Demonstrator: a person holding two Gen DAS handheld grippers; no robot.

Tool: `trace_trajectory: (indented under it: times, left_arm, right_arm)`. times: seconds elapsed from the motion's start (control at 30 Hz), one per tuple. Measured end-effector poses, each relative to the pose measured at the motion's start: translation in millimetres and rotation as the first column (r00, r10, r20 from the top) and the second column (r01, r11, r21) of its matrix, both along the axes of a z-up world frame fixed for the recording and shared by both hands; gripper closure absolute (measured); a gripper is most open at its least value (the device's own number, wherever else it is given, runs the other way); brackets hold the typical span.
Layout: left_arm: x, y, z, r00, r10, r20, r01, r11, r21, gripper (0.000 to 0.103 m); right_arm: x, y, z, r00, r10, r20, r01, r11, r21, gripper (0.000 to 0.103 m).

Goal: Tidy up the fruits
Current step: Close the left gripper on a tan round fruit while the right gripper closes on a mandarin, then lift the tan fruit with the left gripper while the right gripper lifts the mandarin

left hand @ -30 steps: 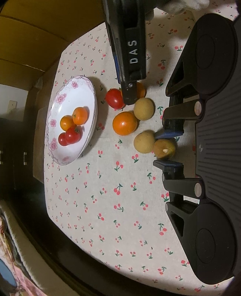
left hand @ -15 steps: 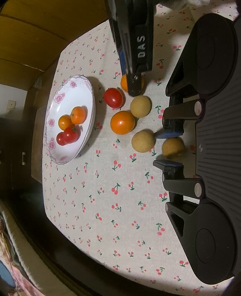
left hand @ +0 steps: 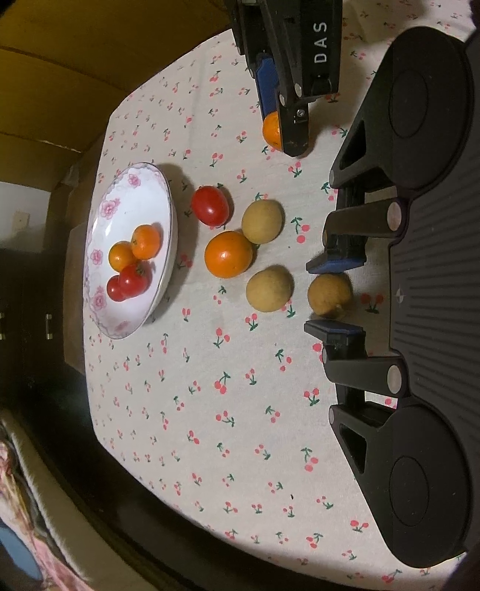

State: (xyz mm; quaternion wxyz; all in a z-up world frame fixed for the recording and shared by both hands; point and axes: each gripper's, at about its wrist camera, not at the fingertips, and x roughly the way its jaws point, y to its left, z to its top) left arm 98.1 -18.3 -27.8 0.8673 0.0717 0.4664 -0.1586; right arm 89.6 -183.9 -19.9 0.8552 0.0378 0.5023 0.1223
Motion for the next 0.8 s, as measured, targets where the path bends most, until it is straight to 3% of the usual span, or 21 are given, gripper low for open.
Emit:
trace_trajectory:
  times: [0.2, 0.47, 0.67, 0.8]
  left_arm:
    - [-4.9, 8.1, -1.2, 1.0, 0.002, 0.008, -0.002, 1.0, -0.007, 0.055]
    - [-5.6, 3.9, -0.7, 1.0, -0.009, 0.01, 0.008, 1.0, 0.003, 0.055]
    - [-6.3, -0.5, 0.2, 1.0, -0.013, 0.009, 0.013, 1.0, 0.01, 0.069]
    - [-7.5, -2.8, 0.8, 1.0, -0.017, 0.01, 0.017, 1.0, 0.017, 0.069]
  right_arm:
    - [1.2, -0.1, -2.1, 1.0, 0.005, -0.001, -0.005, 1.0, 0.011, 0.07]
    - [0.2, -0.7, -2.3, 1.0, 0.001, -0.004, -0.001, 1.0, 0.012, 0.07]
    - [0.1, 0.1, -2.9, 1.0, 0.002, -0.003, -0.001, 1.0, 0.007, 0.069]
    - [-0.3, 1.0, -3.0, 1.0, 0.006, 0.0, -0.006, 1.0, 0.002, 0.069]
